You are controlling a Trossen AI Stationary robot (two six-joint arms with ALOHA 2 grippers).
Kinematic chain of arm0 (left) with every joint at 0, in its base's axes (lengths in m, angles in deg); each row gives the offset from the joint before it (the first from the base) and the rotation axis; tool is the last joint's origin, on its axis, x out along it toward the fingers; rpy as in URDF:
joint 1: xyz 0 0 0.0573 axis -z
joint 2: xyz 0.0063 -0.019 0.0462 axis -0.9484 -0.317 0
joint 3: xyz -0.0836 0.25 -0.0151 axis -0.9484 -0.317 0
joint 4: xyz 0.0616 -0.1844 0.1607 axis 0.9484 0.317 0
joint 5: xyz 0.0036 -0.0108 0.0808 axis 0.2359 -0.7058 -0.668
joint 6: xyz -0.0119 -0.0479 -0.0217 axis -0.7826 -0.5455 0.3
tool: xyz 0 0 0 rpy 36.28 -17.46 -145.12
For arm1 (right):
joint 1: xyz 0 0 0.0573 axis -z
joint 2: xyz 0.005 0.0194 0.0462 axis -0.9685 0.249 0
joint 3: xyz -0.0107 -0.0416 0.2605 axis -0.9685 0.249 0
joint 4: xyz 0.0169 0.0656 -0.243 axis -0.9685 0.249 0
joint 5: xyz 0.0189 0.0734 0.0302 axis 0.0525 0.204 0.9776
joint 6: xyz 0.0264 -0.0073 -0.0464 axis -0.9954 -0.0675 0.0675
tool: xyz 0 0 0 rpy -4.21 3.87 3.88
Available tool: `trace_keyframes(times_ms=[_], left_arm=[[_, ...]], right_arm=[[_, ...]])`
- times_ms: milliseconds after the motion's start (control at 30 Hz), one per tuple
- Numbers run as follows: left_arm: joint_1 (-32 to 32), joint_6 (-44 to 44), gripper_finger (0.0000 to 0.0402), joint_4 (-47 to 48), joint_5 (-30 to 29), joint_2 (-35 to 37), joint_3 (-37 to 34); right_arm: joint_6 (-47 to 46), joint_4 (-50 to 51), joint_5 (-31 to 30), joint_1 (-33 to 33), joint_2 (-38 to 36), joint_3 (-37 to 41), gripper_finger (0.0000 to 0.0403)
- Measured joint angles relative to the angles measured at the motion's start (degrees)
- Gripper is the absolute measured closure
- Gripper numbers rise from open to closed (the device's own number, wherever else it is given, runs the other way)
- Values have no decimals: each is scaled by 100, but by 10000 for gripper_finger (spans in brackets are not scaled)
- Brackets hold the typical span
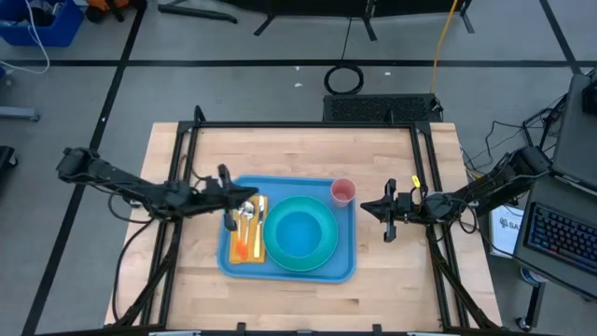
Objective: Set up tray
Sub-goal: Return to Home Position
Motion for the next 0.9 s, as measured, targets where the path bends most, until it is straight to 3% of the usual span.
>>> trace_keyframes(times_ms=[100, 467, 633, 900], left_arm=[[31, 145, 401, -215, -237, 585, -556], [34, 452, 401, -788, -232, 2232, -1965], [29, 587, 401, -100, -236, 2688, -2035], [29, 864, 383, 498, -318, 2809, -2035]], right_arm=[[0, 23, 0, 0, 2, 0, 403], [1, 21, 0, -1, 2, 1, 403], [0, 42, 0, -2, 0, 0, 403], [0, 52, 0, -2, 2, 0, 403]])
